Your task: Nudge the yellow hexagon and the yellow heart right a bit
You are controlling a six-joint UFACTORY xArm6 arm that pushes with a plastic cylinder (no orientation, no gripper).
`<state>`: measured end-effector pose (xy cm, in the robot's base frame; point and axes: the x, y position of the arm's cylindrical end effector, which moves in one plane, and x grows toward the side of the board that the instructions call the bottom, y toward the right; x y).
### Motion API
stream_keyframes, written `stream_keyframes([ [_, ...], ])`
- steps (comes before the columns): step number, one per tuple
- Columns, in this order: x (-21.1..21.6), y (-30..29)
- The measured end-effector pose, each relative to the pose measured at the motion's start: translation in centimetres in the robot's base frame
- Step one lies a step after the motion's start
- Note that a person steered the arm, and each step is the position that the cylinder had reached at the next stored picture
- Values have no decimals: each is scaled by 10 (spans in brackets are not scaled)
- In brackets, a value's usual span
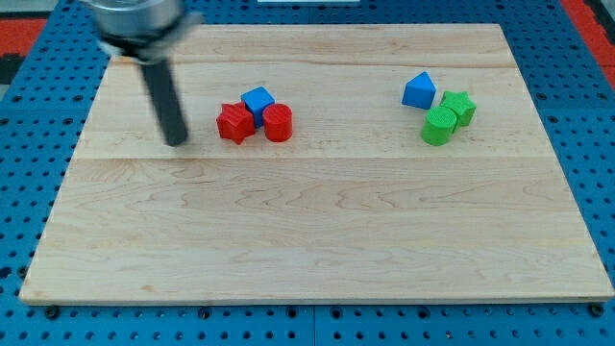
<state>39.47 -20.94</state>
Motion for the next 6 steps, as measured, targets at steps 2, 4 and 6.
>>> stream_keyframes([
  [2, -93, -94],
  [4, -178, -96],
  [6, -125, -63],
])
